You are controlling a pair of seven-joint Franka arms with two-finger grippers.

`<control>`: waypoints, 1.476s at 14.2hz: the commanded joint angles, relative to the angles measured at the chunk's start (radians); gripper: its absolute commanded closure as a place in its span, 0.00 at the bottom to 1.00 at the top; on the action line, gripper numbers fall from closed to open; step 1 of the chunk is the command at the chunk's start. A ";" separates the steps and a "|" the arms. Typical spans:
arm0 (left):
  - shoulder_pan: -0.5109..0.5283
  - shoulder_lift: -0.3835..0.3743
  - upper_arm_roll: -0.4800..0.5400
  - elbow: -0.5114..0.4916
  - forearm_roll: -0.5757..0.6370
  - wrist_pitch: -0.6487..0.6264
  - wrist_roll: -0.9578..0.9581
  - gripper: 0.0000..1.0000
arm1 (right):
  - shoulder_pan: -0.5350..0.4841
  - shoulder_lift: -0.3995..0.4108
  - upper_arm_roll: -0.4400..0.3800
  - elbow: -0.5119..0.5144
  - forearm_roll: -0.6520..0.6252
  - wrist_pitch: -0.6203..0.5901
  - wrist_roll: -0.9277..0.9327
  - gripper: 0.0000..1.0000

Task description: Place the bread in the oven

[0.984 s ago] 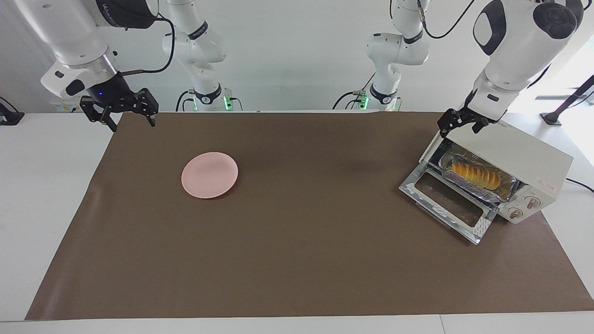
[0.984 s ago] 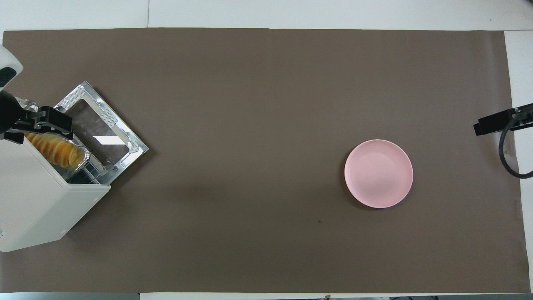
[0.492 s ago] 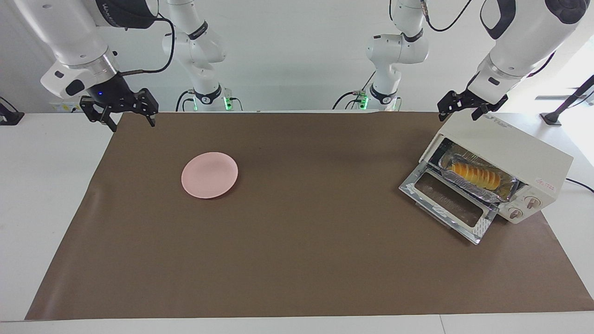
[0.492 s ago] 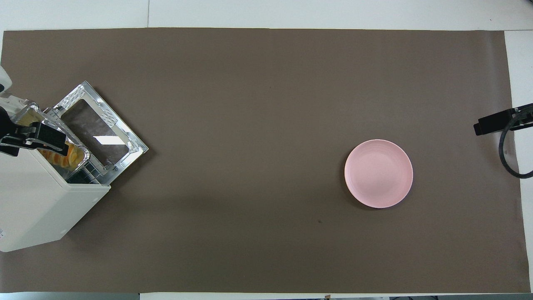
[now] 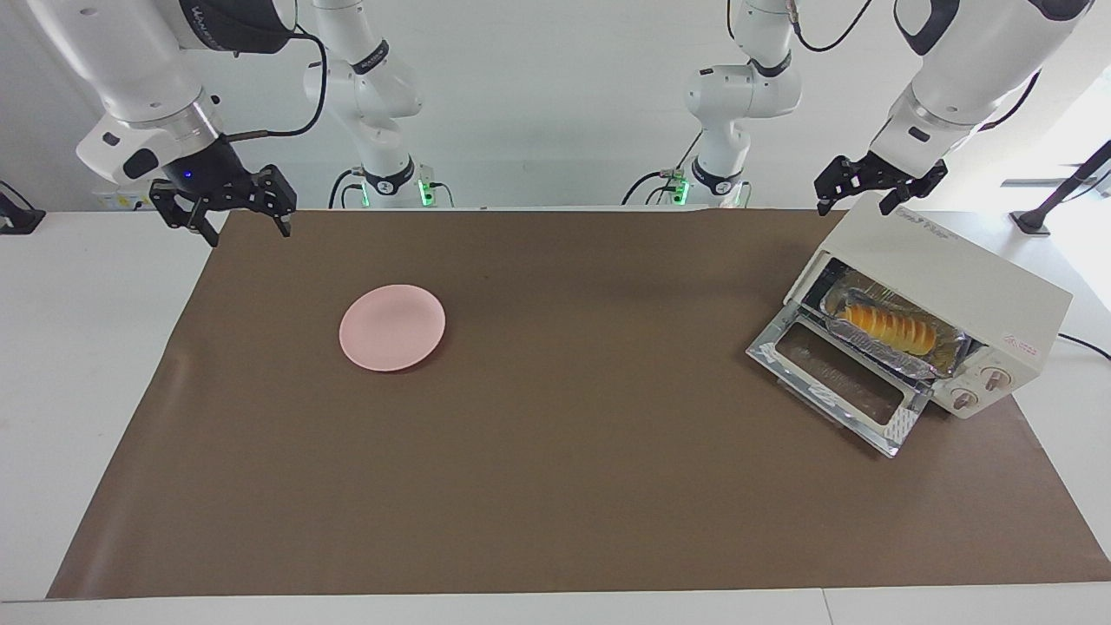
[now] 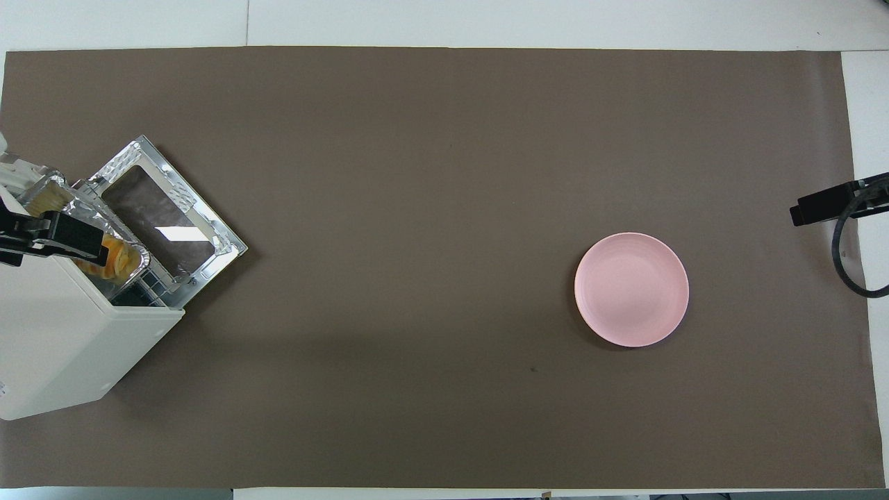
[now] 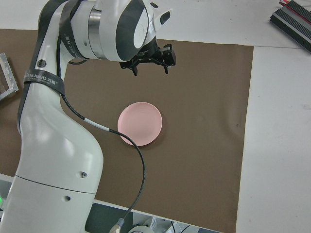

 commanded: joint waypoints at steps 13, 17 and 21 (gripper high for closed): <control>0.016 -0.073 -0.005 -0.117 -0.014 0.058 0.006 0.00 | -0.019 -0.023 0.013 -0.025 0.004 -0.004 -0.026 0.00; 0.018 -0.073 -0.004 -0.117 -0.014 0.057 0.006 0.00 | -0.019 -0.023 0.013 -0.025 0.004 -0.004 -0.026 0.00; 0.018 -0.075 -0.004 -0.117 -0.014 0.057 0.006 0.00 | -0.019 -0.023 0.013 -0.025 0.006 -0.004 -0.026 0.00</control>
